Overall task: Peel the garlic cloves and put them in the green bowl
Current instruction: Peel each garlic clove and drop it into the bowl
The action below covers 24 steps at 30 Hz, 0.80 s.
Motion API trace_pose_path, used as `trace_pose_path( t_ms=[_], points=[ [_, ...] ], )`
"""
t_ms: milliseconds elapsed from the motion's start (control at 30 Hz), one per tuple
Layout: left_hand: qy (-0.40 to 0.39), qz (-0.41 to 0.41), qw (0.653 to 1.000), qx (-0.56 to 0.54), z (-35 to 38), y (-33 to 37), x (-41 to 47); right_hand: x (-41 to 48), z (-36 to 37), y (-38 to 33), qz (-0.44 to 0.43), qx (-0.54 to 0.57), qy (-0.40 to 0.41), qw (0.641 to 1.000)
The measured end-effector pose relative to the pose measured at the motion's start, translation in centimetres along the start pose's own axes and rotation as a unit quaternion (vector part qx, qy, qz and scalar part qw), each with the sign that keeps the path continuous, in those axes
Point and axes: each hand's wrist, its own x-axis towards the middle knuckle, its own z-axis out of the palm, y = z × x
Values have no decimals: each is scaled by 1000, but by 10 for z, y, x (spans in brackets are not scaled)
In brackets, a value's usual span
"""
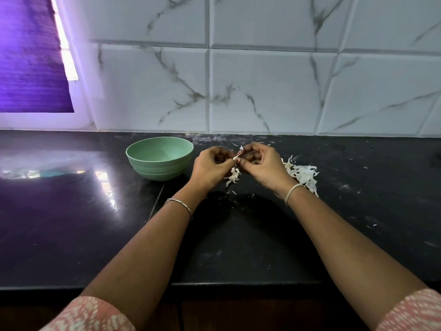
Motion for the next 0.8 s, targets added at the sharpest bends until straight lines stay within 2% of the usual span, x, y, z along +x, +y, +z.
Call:
trace_pose_path(
  t_ms=[133,267,533,800],
  points=[
    [-11,8,1000,15,2,-2,2,1,0,2,-6,7,26,1000],
    [-29,22,999,20,2,-2,0,1,-1,2,-9,19,19,1000],
    [3,13,1000,-12,-2,-2,3,3,-4,2,-14,14,25,999],
    [-8,30,999,-27,-3,-4,3,2,-2,1,30,78,8,996]
  ],
)
